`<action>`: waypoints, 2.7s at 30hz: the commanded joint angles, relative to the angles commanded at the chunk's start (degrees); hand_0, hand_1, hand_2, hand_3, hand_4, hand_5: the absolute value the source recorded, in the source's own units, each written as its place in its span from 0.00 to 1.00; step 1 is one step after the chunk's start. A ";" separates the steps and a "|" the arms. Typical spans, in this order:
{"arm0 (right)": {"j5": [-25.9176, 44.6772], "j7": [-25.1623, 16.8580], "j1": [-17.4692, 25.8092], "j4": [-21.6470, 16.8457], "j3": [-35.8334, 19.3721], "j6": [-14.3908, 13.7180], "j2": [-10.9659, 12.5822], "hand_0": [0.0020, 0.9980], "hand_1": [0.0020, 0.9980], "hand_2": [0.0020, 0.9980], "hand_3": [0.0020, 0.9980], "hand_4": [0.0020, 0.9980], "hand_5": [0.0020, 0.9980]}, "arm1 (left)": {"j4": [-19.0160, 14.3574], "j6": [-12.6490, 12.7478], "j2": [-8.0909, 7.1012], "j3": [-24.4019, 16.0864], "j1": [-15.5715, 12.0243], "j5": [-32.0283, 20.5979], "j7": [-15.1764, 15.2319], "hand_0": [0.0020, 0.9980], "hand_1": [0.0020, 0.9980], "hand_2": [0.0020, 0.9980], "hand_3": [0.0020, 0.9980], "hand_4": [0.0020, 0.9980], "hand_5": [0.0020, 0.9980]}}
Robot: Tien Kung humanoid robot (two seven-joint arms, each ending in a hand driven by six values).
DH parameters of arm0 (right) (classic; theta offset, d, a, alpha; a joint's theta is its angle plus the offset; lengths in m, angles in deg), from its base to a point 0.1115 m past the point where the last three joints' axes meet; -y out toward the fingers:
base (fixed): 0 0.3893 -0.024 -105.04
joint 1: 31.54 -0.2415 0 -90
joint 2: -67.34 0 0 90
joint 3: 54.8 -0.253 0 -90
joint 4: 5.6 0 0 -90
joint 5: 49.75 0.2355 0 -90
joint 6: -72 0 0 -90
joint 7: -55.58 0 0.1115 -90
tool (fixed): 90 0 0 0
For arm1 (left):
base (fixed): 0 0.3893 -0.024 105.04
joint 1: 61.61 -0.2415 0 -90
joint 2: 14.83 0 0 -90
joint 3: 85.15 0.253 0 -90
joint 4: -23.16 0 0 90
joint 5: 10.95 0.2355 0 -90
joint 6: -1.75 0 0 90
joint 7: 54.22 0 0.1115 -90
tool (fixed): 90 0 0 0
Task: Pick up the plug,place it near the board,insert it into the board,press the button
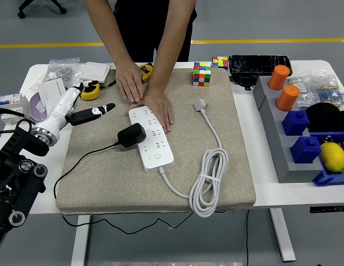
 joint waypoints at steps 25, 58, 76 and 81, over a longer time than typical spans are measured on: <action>-0.26 0.02 0.15 0.00 0.02 0.07 -0.15 0.83 0.72 0.72 0.76 1.00 0.99 | 8.09 9.66 2.83 11.42 0.76 13.94 1.58 0.48 0.56 0.57 0.65 1.00 0.57; -0.50 0.13 0.25 0.00 0.12 0.11 -0.03 0.82 0.72 0.72 0.76 1.00 1.00 | 10.54 16.42 4.47 12.29 2.14 14.02 0.25 0.36 0.32 0.39 0.48 0.80 0.00; -0.17 0.14 0.14 0.00 0.00 0.00 -0.20 0.82 0.72 0.72 0.76 1.00 1.00 | 8.35 15.69 3.90 9.01 2.11 14.02 0.96 0.34 0.30 0.37 0.48 0.77 0.00; -0.20 0.16 0.23 0.00 -0.10 0.01 -0.19 0.82 0.72 0.72 0.76 1.00 1.00 | 7.44 14.84 3.71 7.47 1.90 14.02 1.35 0.34 0.30 0.37 0.48 0.77 0.00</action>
